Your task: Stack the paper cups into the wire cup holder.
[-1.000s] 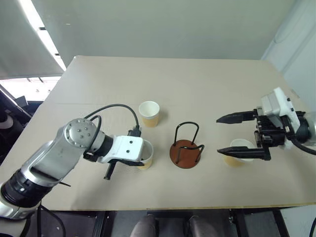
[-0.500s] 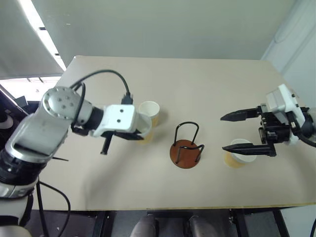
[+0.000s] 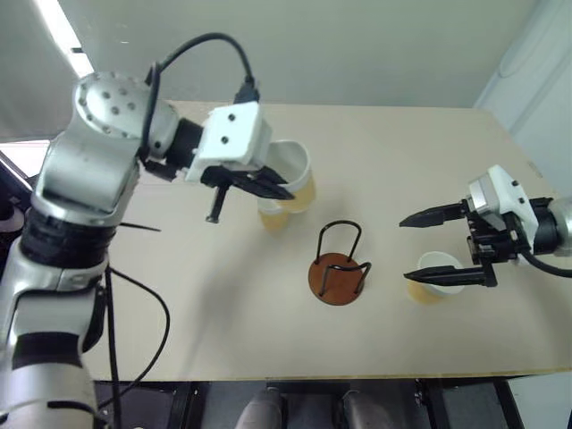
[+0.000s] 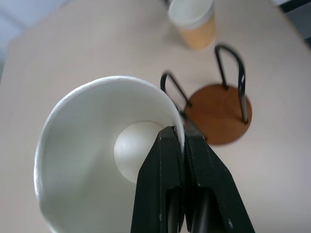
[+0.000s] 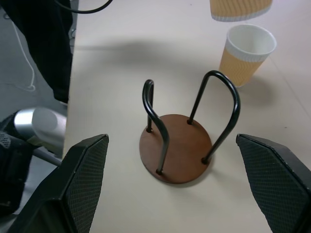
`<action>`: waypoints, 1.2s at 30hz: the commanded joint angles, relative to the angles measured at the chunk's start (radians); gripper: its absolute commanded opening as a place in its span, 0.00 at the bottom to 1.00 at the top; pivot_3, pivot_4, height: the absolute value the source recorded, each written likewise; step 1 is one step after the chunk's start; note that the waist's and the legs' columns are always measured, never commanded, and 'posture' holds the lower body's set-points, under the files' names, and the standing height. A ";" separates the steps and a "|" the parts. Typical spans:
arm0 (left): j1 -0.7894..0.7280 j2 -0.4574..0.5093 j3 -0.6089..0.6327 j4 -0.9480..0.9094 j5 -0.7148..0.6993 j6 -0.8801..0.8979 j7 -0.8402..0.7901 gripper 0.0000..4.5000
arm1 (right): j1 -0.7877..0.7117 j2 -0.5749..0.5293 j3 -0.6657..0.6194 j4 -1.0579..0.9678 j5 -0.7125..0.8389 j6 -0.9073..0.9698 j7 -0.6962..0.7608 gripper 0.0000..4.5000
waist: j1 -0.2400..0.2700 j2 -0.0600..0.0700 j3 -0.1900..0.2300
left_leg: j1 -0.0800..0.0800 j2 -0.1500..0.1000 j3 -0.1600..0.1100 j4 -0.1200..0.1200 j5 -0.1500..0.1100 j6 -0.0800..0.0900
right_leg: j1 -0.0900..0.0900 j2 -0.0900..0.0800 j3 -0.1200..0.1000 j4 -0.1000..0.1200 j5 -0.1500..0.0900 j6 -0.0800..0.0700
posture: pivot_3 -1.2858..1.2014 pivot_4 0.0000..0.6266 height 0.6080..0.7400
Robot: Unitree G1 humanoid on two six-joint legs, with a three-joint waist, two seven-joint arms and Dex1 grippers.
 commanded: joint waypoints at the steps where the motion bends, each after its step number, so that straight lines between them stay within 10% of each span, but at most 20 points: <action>1: -0.075 -0.048 0.000 0.031 -0.028 -0.011 -0.042 0.01 | -0.012 0.005 -0.034 -0.044 0.023 0.006 -0.019 0.96 | 0.001 0.000 0.000 | -0.001 0.000 0.000 0.000 0.000 0.000 | 0.000 0.000 0.000 0.000 0.000 0.000 | 0.52 0.24 1.00; 36: -0.058 -0.205 -0.242 0.082 -0.040 -0.076 -0.088 0.01 | -0.043 -0.139 -0.191 0.025 -0.006 0.028 -0.032 0.96 | 0.009 0.000 0.000 | -0.002 0.000 0.000 0.000 0.000 0.001 | 0.000 0.000 0.000 -0.002 0.001 0.002 | 0.52 0.24 1.00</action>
